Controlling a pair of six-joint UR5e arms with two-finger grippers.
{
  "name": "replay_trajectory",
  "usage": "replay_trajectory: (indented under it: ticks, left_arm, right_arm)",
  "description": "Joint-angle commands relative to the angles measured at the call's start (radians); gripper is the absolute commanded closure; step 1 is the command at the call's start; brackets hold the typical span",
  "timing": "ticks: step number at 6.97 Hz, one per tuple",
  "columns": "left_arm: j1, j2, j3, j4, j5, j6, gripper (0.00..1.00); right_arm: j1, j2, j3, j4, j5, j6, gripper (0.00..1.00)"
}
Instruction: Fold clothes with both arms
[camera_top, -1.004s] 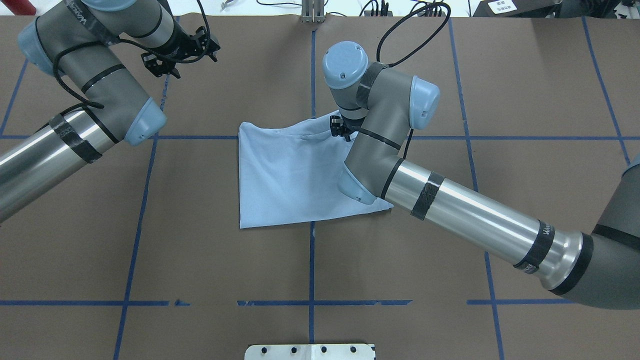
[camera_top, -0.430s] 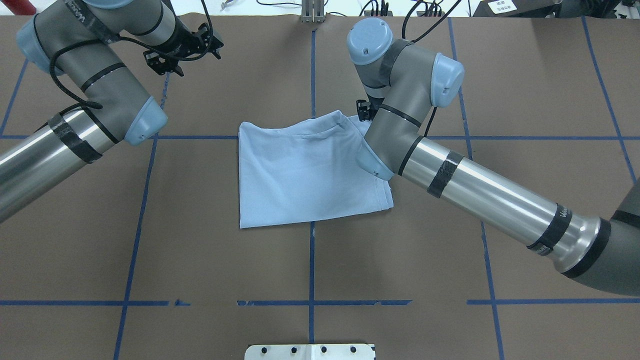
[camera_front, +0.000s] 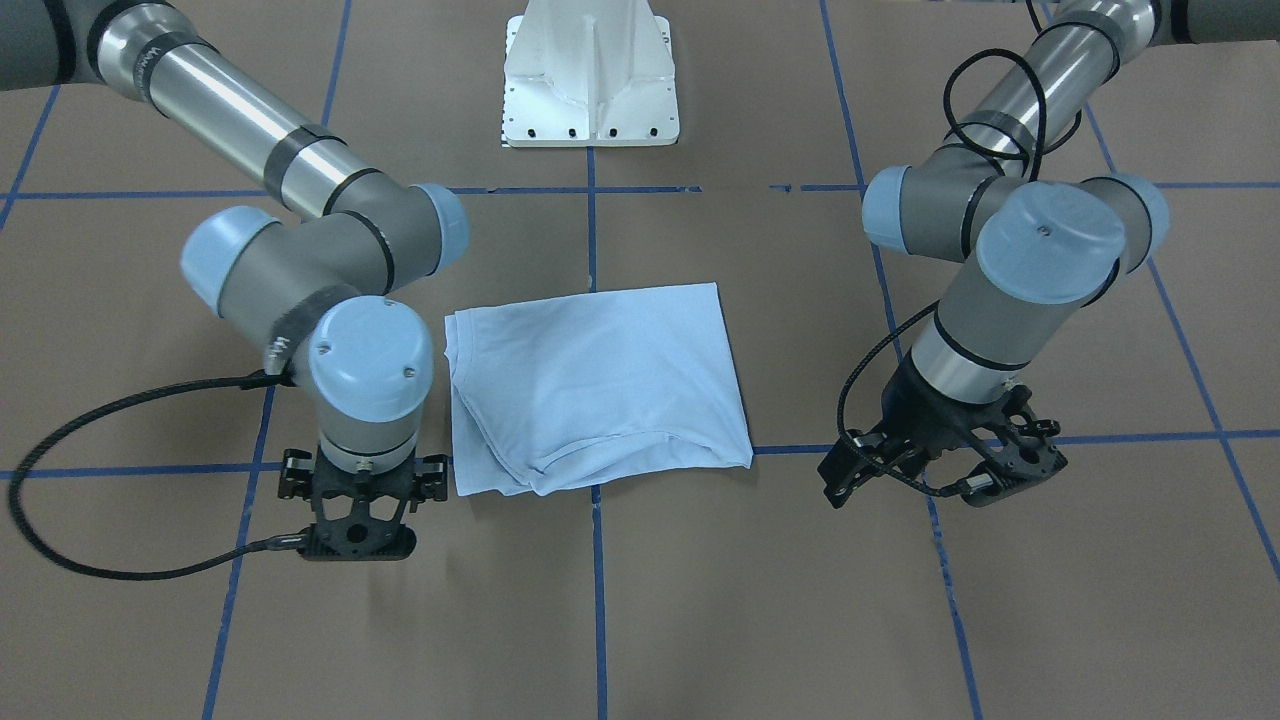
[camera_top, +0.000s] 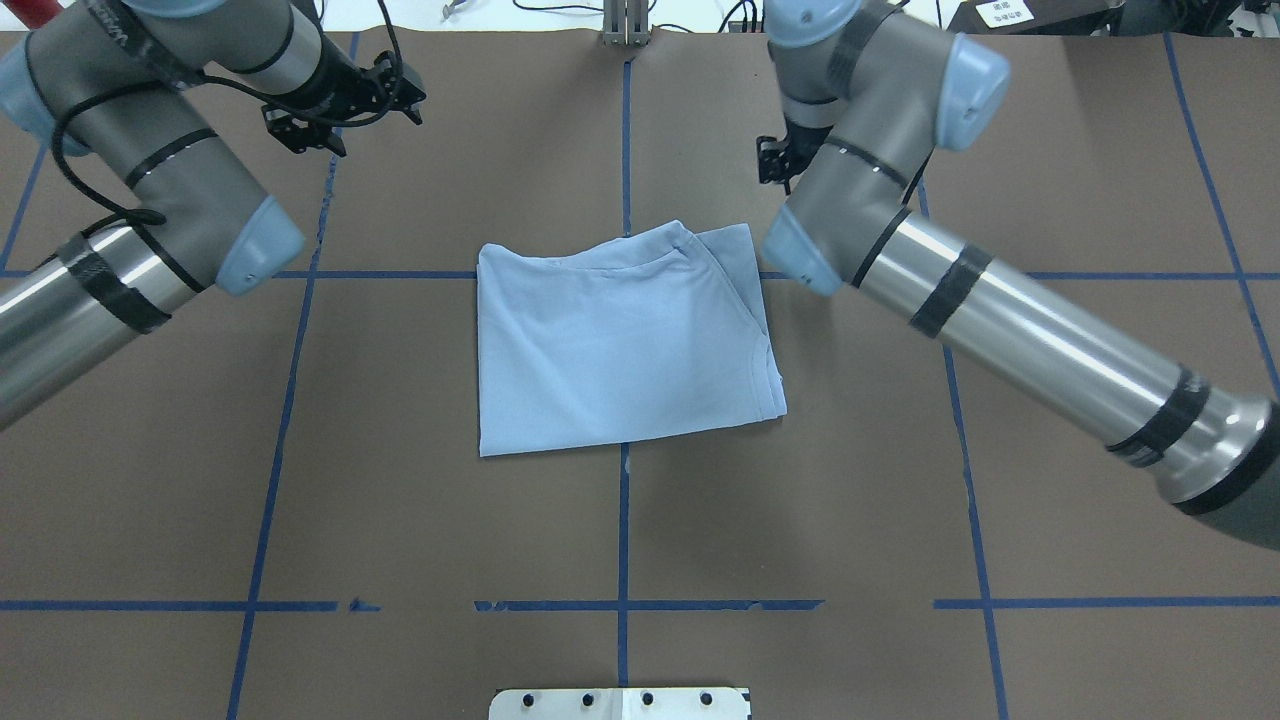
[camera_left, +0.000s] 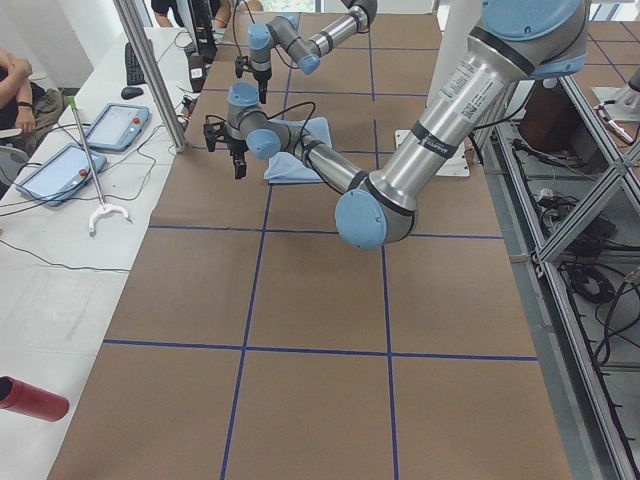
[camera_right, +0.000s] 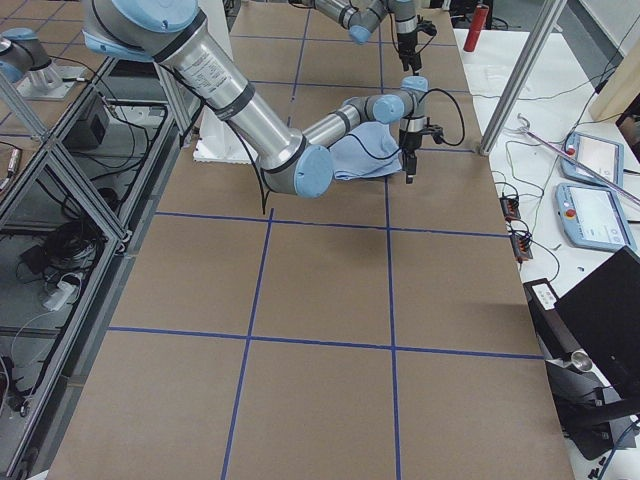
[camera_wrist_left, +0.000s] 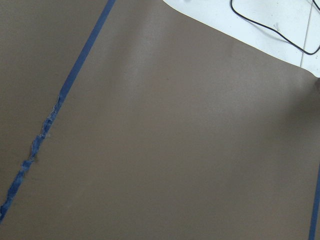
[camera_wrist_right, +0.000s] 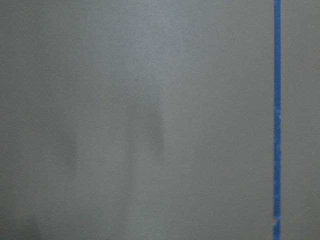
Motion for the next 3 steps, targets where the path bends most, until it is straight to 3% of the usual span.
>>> replay_trajectory:
  ticks: [1,2,3]
  left_arm:
    - [-0.111,0.142,-0.101,0.001,-0.006,0.283,0.00]
    - [-0.185,0.199,-0.093,-0.001,-0.008,0.462,0.00]
    - [-0.258,0.239,-0.051,0.001,-0.081,0.654,0.00]
  right_arm:
    - [0.246,-0.181,0.173,0.001,0.245,-0.273,0.00]
    - [0.386,-0.265,0.180,-0.001,0.340,-0.464,0.00]
    - [0.495,-0.344,0.179,-0.008,0.388,-0.665,0.00]
